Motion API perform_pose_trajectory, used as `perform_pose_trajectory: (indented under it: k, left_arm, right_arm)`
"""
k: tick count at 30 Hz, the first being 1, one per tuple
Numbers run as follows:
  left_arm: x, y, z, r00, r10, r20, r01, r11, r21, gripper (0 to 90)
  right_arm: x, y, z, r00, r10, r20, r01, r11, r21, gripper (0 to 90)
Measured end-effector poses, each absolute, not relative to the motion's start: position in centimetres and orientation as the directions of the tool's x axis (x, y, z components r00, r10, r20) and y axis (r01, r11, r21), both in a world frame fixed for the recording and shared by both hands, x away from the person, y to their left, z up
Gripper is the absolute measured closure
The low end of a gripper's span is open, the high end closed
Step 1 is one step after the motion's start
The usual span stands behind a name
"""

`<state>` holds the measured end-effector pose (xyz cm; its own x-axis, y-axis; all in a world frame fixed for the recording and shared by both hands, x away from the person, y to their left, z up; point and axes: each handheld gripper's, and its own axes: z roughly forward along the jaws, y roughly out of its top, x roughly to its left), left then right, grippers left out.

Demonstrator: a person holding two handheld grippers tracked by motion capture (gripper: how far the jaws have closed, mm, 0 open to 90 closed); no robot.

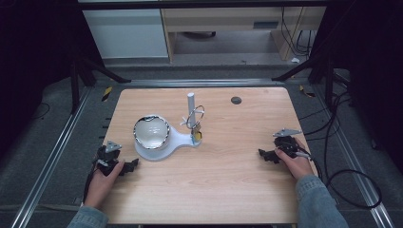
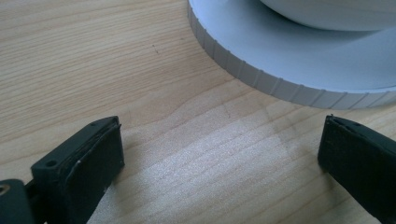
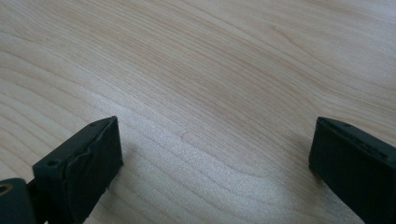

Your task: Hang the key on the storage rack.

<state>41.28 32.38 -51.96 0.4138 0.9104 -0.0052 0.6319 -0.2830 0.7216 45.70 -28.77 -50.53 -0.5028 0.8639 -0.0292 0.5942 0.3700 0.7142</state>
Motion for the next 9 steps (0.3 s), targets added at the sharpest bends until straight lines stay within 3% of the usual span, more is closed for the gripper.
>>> perform_pose_trajectory:
  k: [9]
  left_arm:
    - [41.29,32.39,-51.95,0.415,0.910,-0.005,0.632,-0.284,0.721,0.0]
  right_arm:
    - [45.70,-28.69,-50.58,-0.482,0.876,-0.032,0.605,0.358,0.711,0.4]
